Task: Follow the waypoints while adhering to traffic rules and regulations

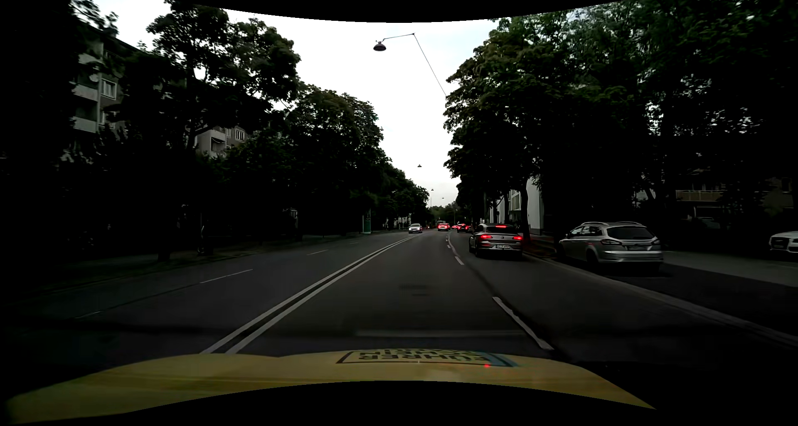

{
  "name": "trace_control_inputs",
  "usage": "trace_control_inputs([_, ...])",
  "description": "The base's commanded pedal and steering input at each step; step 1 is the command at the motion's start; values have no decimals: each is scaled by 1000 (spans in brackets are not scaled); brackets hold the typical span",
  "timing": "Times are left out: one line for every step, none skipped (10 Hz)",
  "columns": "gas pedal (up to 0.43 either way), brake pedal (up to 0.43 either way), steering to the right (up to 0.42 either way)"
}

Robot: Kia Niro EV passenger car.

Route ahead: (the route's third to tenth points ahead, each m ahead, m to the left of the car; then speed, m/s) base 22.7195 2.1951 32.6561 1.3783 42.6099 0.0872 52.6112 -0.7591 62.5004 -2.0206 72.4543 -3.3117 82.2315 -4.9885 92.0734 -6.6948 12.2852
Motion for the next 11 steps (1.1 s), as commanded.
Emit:
trace_control_inputs([59,0,16])
trace_control_inputs([59,0,16])
trace_control_inputs([59,0,16])
trace_control_inputs([59,0,15])
trace_control_inputs([59,0,15])
trace_control_inputs([59,0,14])
trace_control_inputs([59,0,14])
trace_control_inputs([59,0,14])
trace_control_inputs([67,0,13])
trace_control_inputs([67,0,11])
trace_control_inputs([67,0,11])
